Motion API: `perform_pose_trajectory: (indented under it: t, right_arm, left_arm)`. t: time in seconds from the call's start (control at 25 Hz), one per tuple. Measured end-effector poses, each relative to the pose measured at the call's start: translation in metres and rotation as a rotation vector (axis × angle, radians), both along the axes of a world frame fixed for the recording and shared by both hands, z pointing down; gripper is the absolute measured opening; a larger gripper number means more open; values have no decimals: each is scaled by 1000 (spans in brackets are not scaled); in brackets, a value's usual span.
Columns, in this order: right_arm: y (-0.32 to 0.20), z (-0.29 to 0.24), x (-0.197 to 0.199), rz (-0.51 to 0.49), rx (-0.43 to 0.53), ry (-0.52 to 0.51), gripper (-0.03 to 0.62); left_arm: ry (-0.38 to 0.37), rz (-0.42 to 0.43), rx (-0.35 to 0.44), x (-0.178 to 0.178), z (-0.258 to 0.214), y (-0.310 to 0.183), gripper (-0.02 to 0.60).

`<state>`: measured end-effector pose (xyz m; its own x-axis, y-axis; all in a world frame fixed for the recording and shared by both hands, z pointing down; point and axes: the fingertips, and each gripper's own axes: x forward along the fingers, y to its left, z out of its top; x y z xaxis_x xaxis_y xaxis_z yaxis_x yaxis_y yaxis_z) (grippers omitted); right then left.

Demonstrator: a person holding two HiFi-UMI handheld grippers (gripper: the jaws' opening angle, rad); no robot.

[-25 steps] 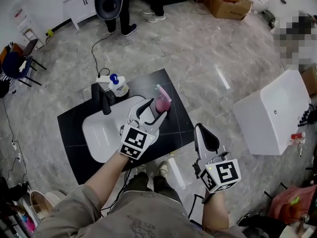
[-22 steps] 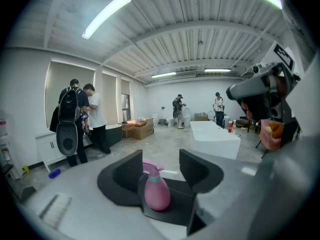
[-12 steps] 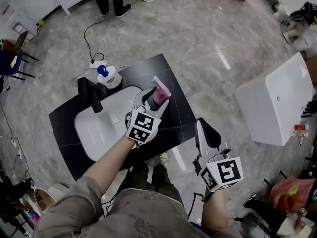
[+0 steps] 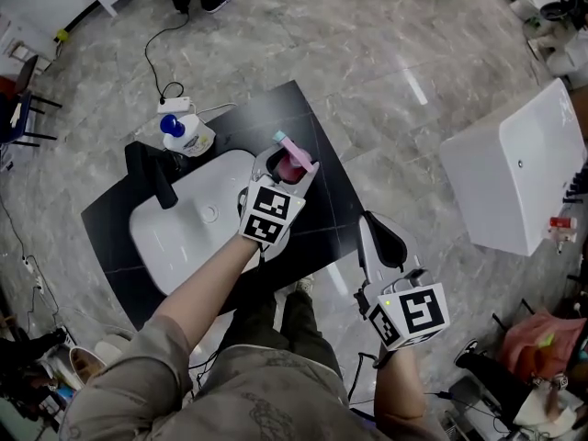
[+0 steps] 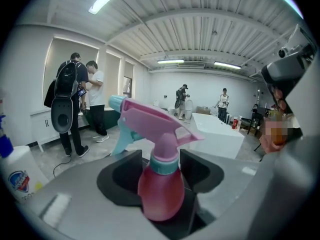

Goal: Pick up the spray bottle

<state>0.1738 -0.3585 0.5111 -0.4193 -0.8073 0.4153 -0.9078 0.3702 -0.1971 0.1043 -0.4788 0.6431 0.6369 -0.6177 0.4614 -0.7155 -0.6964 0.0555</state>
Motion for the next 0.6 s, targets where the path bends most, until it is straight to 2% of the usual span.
perform_pose_trajectory:
  t: [0.32,0.6]
  right_arm:
    - [2,4,-6,-12,-13,2,29]
    - [9,-13,-4,-8,19,7,29]
  left_arm:
    - [9,42,-14,5,-2,1,224]
    - [30,68,40,6,-36,13,221]
